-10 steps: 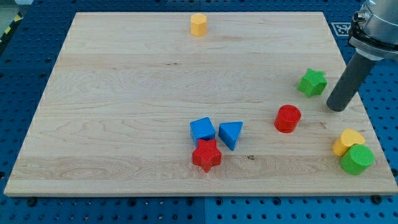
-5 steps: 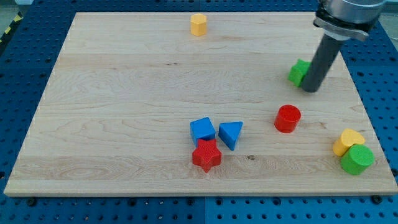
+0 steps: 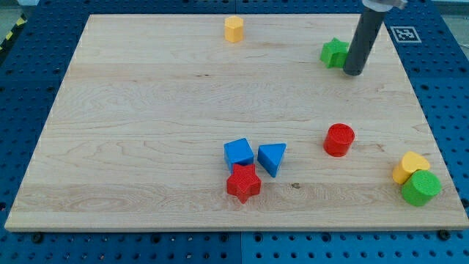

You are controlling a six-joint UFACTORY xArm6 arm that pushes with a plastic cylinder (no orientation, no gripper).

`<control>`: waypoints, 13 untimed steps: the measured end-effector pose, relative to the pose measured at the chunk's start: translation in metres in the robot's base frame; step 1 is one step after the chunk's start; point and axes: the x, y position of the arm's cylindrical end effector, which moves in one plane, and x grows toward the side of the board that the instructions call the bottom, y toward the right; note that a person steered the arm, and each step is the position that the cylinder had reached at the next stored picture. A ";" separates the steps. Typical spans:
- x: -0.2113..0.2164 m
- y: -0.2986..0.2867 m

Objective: Move the green star close to the yellow hexagon

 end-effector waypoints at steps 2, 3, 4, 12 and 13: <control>-0.032 0.026; -0.039 0.011; -0.039 -0.008; -0.021 -0.127; -0.021 -0.143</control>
